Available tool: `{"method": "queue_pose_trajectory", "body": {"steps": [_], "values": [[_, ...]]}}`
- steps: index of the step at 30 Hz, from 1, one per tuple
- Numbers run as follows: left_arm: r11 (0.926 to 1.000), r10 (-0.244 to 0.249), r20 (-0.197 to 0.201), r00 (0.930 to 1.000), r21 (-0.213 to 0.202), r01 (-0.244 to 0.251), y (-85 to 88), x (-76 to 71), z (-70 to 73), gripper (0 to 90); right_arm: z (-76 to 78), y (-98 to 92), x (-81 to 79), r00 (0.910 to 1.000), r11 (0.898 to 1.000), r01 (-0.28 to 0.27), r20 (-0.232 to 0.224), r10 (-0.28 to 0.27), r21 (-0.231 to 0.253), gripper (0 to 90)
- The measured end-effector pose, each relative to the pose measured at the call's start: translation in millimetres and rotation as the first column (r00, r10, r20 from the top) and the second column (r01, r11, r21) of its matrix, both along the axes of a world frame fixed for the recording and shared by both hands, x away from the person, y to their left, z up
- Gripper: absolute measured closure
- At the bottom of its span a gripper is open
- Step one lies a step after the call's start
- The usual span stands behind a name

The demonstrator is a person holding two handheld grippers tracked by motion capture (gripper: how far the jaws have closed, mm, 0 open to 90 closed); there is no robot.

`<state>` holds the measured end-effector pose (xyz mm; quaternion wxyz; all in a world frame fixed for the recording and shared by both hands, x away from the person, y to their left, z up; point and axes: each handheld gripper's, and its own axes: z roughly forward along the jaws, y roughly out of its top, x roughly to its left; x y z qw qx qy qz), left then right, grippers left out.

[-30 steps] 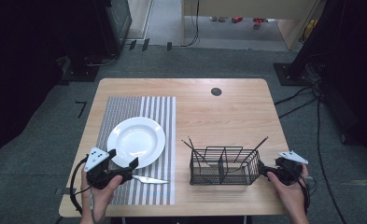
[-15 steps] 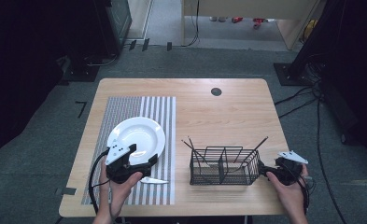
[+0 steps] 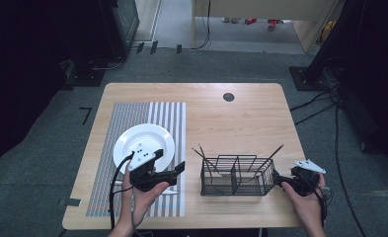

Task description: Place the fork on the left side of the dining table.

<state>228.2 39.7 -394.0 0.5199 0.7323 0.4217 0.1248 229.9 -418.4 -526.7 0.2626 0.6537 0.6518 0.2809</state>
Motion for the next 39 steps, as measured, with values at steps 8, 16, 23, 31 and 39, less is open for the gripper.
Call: {"method": "queue_pose_trajectory", "body": {"steps": [8, 16, 23, 31, 39], "values": [[0.9997, -0.024, -0.001, 0.9997, -0.007, 0.024, -16.0, 3.3, 2.2, 22.3, 0.1, 0.2, 0.0, 1.0000, 1.000, -0.001, -0.001, 0.001, 0.001, 0.1], [0.9963, -0.085, -0.006, 0.9963, -0.016, 0.085, -31.8, 8.6, 3.5, 39.4, 0.1, 0.3, 0.0, 1.0000, 1.000, -0.002, -0.001, 0.002, 0.001, 0.1], [0.9950, -0.096, -0.019, 0.9952, -0.027, 0.096, -41.6, 14.8, 6.7, 45.2, 0.1, 0.3, 0.0, 1.0000, 1.000, -0.005, -0.001, 0.005, 0.001, 0.1], [0.9930, -0.115, -0.008, 0.9934, -0.031, 0.114, -50.1, 16.2, 12.8, 56.2, 0.1, 0.4, 0.0, 1.0000, 1.000, -0.007, -0.001, 0.007, 0.001, 0.1], [0.9883, -0.138, -0.021, 0.9902, -0.068, 0.136, -46.2, 17.3, 15.1, 73.5, 0.1, 0.5, 0.1, 1.0000, 1.000, -0.009, -0.002, 0.009, 0.002, 0.1]]}}
